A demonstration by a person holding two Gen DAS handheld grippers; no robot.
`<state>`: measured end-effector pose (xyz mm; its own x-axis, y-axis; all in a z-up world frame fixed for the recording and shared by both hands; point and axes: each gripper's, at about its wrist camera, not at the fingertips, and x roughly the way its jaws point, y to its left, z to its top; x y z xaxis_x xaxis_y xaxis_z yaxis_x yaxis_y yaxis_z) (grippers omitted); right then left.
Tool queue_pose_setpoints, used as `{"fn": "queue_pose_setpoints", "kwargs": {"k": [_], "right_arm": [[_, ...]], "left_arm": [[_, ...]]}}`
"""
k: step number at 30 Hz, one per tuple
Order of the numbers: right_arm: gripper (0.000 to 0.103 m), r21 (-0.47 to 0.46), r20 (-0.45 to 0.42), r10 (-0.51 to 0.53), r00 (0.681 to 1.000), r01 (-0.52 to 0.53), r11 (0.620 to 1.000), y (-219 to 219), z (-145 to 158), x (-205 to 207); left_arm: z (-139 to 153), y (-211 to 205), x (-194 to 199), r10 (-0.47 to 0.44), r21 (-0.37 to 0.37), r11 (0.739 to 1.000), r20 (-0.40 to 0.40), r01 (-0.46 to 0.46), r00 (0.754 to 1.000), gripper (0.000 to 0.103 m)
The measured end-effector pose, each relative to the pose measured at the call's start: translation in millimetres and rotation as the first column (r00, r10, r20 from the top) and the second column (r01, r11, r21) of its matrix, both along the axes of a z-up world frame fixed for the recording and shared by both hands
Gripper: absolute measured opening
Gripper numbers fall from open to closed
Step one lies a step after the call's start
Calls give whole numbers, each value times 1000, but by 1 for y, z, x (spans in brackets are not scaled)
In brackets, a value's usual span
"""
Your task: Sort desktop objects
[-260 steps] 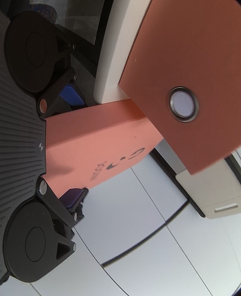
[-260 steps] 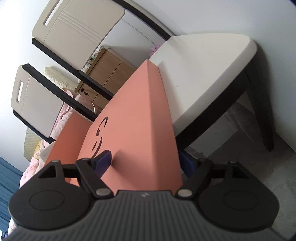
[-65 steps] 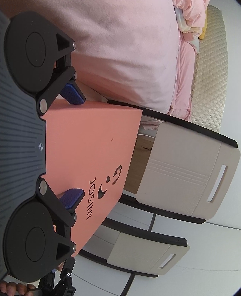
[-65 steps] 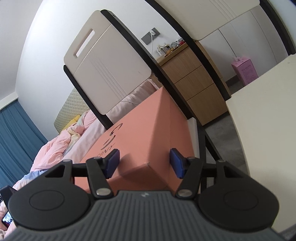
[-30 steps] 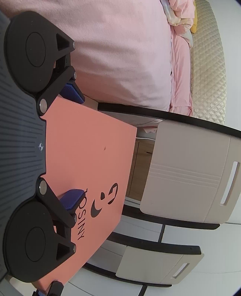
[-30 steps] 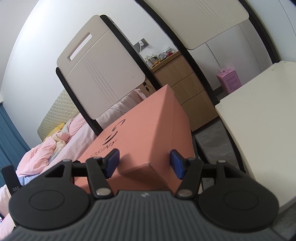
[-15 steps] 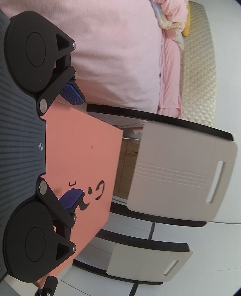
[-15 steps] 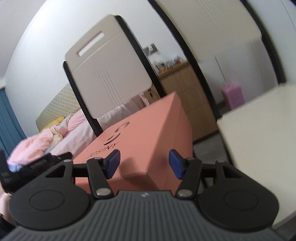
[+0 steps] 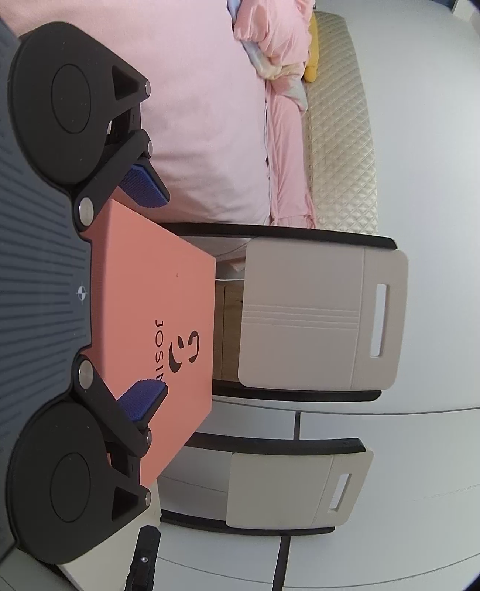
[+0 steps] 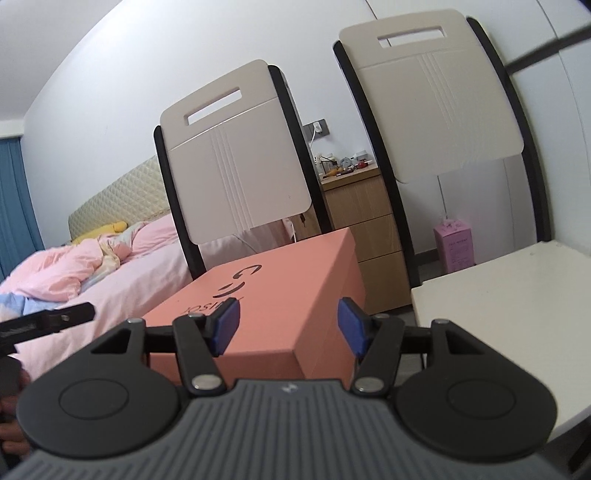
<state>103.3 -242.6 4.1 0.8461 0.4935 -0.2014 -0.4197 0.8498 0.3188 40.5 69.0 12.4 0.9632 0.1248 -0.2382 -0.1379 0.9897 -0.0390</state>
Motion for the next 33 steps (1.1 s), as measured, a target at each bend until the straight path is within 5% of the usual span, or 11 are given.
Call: {"fn": "queue_pose_setpoints", "kwargs": {"k": [10, 28, 33], "right_arm": [[68, -127, 96, 38, 995, -26, 992, 3, 10, -41], [99, -140, 135, 51, 989, -32, 990, 14, 6, -59], [103, -153, 139, 37, 990, -15, 988, 22, 0, -61]], "left_arm": [[8, -11, -44, 31, -34, 999, 37, -30, 999, 103], [-25, -16, -40, 33, 122, 992, 69, -42, 997, 103], [-28, -12, -41, 51, 117, 991, 65, -58, 997, 103]]}}
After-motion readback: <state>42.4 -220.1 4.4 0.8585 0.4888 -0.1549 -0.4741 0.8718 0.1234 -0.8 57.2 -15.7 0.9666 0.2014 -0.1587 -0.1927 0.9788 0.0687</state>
